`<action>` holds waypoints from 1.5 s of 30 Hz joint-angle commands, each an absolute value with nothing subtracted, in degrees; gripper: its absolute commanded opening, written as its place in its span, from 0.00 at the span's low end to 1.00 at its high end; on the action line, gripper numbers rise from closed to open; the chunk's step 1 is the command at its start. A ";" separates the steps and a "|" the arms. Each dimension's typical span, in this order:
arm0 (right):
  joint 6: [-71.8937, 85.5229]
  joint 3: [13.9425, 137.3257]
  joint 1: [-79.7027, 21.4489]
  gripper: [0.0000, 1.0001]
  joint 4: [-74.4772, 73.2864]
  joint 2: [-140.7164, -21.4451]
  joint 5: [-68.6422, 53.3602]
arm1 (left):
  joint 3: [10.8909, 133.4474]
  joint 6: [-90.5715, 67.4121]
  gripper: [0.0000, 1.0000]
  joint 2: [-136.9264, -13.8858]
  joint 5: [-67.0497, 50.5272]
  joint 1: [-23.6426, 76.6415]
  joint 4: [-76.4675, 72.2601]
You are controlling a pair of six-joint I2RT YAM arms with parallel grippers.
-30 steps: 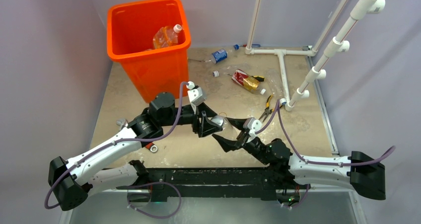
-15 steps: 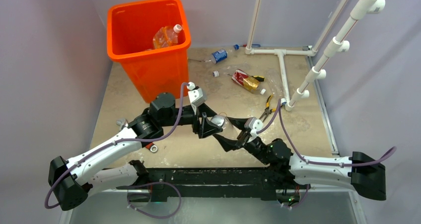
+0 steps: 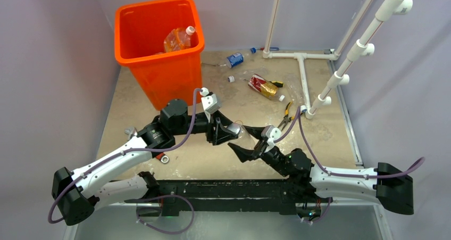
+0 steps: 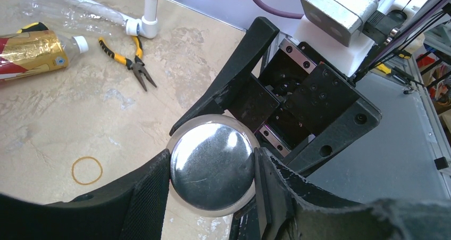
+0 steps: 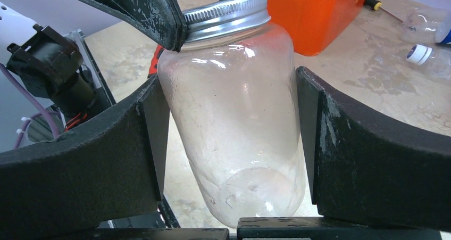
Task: Put the plastic bottles in the bin
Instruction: Pick up the plastic bottle at the center of the board.
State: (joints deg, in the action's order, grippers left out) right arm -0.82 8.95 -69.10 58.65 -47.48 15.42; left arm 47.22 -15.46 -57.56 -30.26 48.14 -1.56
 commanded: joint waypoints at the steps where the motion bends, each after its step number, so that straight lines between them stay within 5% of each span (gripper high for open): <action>1: -0.44 11.44 -69.17 0.38 60.73 -46.82 17.00 | 46.95 -15.65 0.11 -57.92 -32.88 48.69 -2.10; 3: -0.46 11.95 -69.17 0.51 59.35 -46.97 16.88 | 46.92 -15.64 0.00 -57.71 -32.60 48.71 -2.11; 8: 1.54 12.36 -69.17 0.76 58.34 -47.20 16.26 | 46.79 -15.60 0.00 -57.14 -31.58 48.63 -2.11; 15: 2.28 12.76 -69.17 0.84 56.98 -47.15 16.62 | 46.61 -15.56 0.00 -56.63 -30.54 48.70 -2.20; 18: 2.99 13.01 -69.17 0.99 55.97 -47.37 16.95 | 46.61 -15.56 0.00 -56.60 -30.37 48.62 -2.26; 30: 5.09 13.79 -69.17 0.99 51.39 -44.66 19.20 | 46.45 -15.41 0.00 -56.01 -27.83 48.64 -1.81; 45: 12.12 23.61 -69.17 0.99 24.46 -36.34 15.86 | 46.28 -16.13 0.00 -54.26 -21.43 48.61 -2.72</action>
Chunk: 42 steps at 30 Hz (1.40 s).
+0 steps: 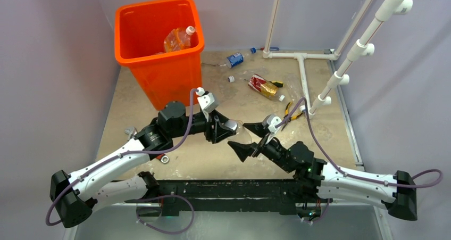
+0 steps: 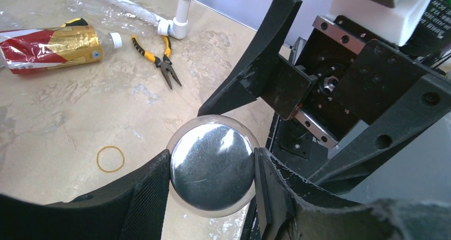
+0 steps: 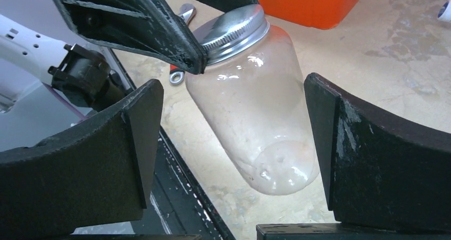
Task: Put the plastic bottles in the bin
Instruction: Pick up the plastic bottle at the center of the board.
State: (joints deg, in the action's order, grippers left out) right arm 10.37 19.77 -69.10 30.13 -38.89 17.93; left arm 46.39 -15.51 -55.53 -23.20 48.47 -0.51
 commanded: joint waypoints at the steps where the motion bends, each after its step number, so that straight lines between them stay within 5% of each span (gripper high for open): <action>1: 12.13 24.11 -69.17 0.99 23.38 -35.78 15.69 | 46.30 -16.11 0.00 -54.12 -21.18 48.62 -2.72; 11: 15.98 22.98 -69.17 0.99 19.77 -23.76 25.34 | 48.75 -15.42 0.00 -52.28 -17.59 48.65 -1.50; 24: 26.98 25.89 -69.10 0.99 17.26 -22.24 26.01 | 60.29 -10.29 0.00 -50.01 -10.46 48.60 5.36; 35: 21.43 26.66 -69.14 0.99 12.48 -15.08 11.08 | 70.66 -3.42 0.00 -49.56 -0.36 48.62 12.03; 42: 21.70 26.18 -69.17 0.99 9.84 -19.34 13.94 | 77.39 -2.21 0.00 -51.76 12.91 48.64 6.90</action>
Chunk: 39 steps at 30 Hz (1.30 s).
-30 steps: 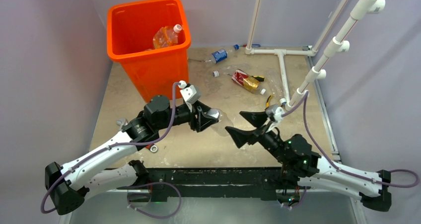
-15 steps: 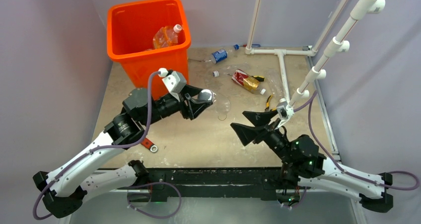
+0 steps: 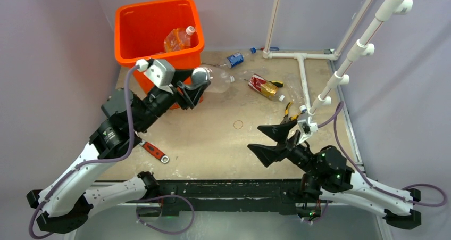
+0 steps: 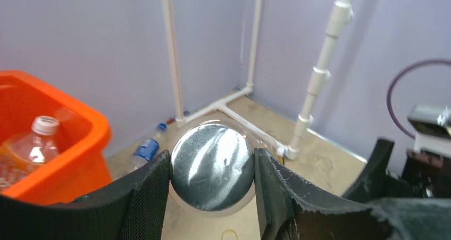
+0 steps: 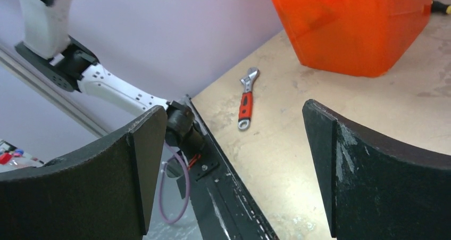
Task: Put the plastic bottles in the bin
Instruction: Pick up the plastic bottle at the center of the board, then place the plastic bottle in the trash bin.
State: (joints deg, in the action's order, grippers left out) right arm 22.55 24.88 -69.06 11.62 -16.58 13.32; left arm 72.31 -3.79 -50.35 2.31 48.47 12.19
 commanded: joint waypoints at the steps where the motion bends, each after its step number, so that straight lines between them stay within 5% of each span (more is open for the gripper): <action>1: 22.11 25.90 -69.10 0.99 10.14 -20.42 14.99 | 78.96 -2.43 0.00 -52.95 15.60 48.65 5.96; 11: 24.33 24.62 -69.10 0.99 16.53 -32.16 15.67 | 101.76 3.35 0.00 -69.86 31.59 48.61 -0.05; 22: 27.16 24.49 -69.16 0.98 13.93 -35.13 21.81 | 105.51 21.43 0.00 -77.68 56.19 45.35 -11.58; 31: 35.99 29.36 -69.08 0.98 1.28 -34.36 44.69 | 105.32 -2.83 0.00 -84.03 44.78 24.50 10.19; 39: 49.86 36.16 -69.08 0.98 -13.22 -37.27 57.44 | 109.99 -13.85 0.00 -93.04 32.86 17.41 21.79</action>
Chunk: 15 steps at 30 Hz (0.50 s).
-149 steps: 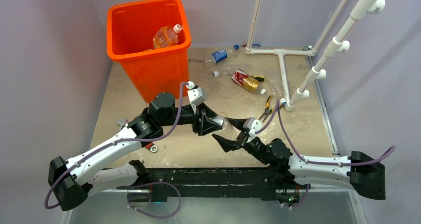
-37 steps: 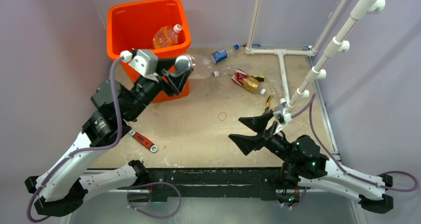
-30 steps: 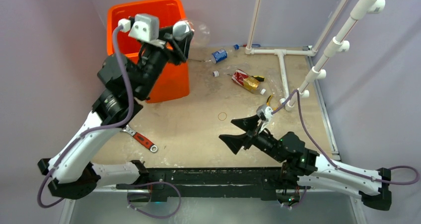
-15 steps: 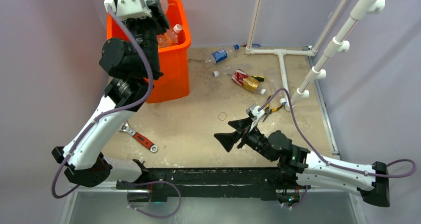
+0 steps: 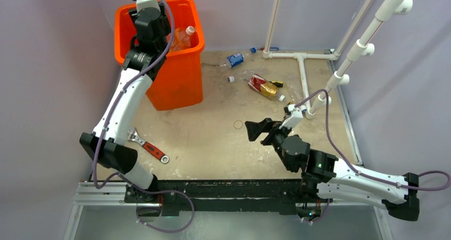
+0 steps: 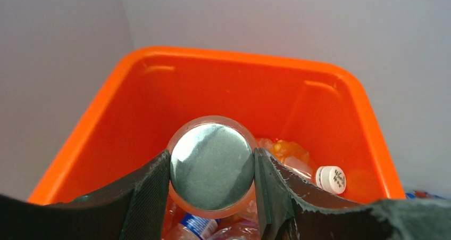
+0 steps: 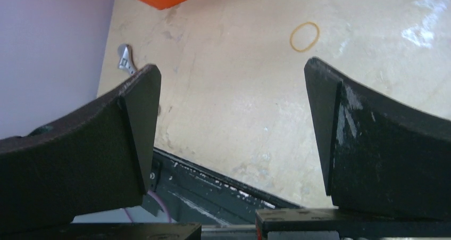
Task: Put the plastic bottles in the bin
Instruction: Place the plastic bottle in the trash bin.
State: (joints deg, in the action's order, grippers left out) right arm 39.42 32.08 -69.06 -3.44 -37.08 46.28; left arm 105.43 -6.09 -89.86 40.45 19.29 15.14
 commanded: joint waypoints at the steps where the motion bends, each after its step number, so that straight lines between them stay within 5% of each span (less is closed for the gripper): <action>1: 52.06 36.80 -69.08 0.98 -15.41 -37.27 59.40 | 109.76 -14.93 0.00 -93.74 31.72 17.07 22.53; 6: 51.49 39.20 -69.08 0.98 -16.87 -36.88 62.52 | 106.61 -17.44 0.05 -93.82 29.20 16.79 22.51; 12: 51.73 39.77 -69.08 0.98 -18.98 -37.63 63.53 | 105.04 -17.34 0.82 -91.01 29.80 16.79 21.98; 15: 51.77 39.07 -69.08 0.99 -19.17 -37.62 63.28 | 102.86 -17.30 0.95 -86.70 27.31 16.94 19.69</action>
State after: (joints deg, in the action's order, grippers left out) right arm 50.26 37.63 -69.06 -17.41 -37.47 60.55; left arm 104.60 -16.32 -94.28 30.09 16.99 23.51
